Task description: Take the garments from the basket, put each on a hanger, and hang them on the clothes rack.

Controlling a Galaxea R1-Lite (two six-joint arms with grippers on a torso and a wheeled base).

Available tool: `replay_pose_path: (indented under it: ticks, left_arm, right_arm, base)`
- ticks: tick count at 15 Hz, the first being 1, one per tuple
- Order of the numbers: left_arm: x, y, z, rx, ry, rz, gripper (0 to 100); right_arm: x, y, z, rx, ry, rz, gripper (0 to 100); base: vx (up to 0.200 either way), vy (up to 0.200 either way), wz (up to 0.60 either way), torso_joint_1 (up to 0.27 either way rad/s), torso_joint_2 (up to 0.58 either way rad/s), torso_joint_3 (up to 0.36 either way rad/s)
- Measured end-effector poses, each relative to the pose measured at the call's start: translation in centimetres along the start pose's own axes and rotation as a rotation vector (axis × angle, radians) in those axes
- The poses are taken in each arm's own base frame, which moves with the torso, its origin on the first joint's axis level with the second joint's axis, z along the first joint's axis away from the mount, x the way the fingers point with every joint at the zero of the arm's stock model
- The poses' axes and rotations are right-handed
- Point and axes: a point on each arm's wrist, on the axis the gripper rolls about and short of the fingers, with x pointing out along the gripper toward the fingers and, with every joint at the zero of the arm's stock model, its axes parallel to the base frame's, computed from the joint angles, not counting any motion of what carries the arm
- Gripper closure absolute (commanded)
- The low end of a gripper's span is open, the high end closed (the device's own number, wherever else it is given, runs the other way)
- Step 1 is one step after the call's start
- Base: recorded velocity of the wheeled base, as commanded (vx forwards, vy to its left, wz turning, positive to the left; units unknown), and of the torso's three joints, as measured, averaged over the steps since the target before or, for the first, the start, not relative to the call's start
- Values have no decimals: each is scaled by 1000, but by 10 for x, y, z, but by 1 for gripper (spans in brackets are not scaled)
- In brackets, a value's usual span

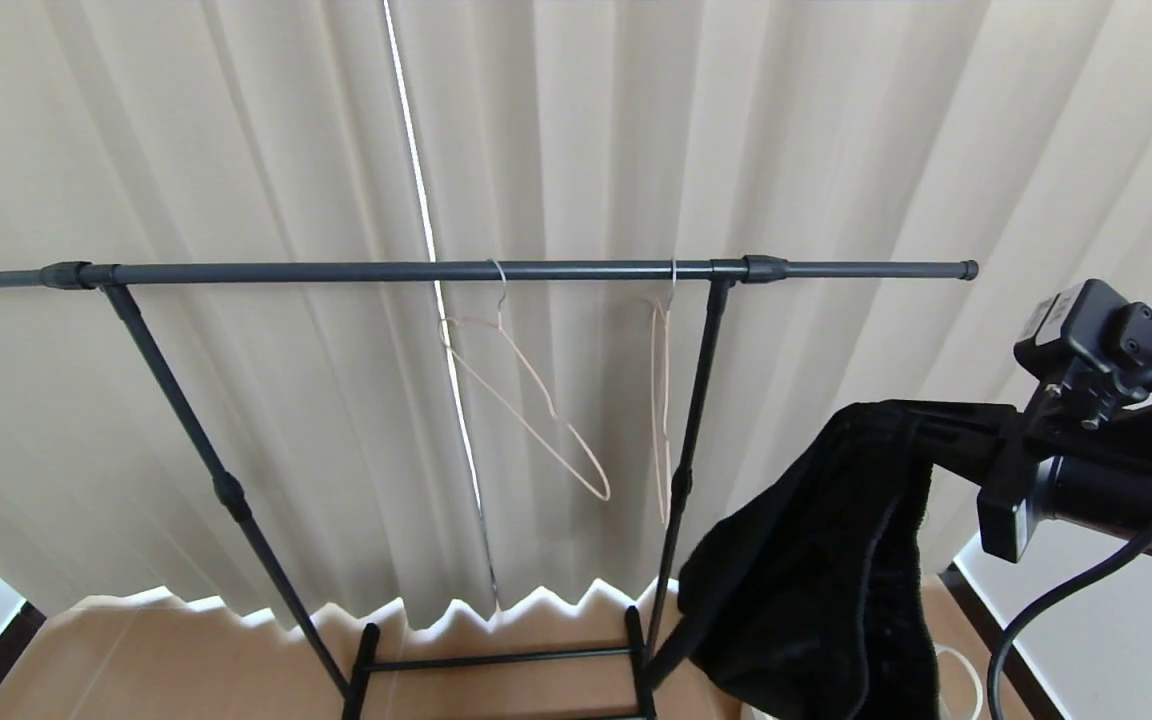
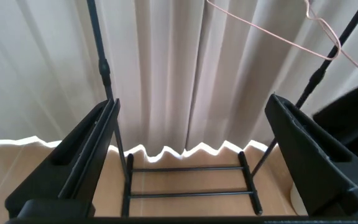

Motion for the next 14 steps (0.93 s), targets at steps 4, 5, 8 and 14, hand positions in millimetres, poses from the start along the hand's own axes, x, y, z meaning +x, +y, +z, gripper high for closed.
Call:
replay_pose_path:
  ticks: [4,5,8,14]
  left_arm:
    - [0,0,0,-1,-1,-1,0]
    - [0,0,0,0,0,-3,0]
    - [0,0,0,1,-1,-2,0]
    - [0,0,0,8,1,-4,0]
  right_arm:
    - [-1,0,0,-3,-1,-2,100]
    - [-1,0,0,-3,-2,-1,100]
    - [-1,0,0,-3,1,-2,100]
    - [1,5,-4,-11,23,7,100]
  base:
    - [-150,50,0,2,4,-4]
    - [0,200,0,-7,-7,2]
    - [0,200,0,-9,-5,5]
    - [0,0,0,0,0,0]
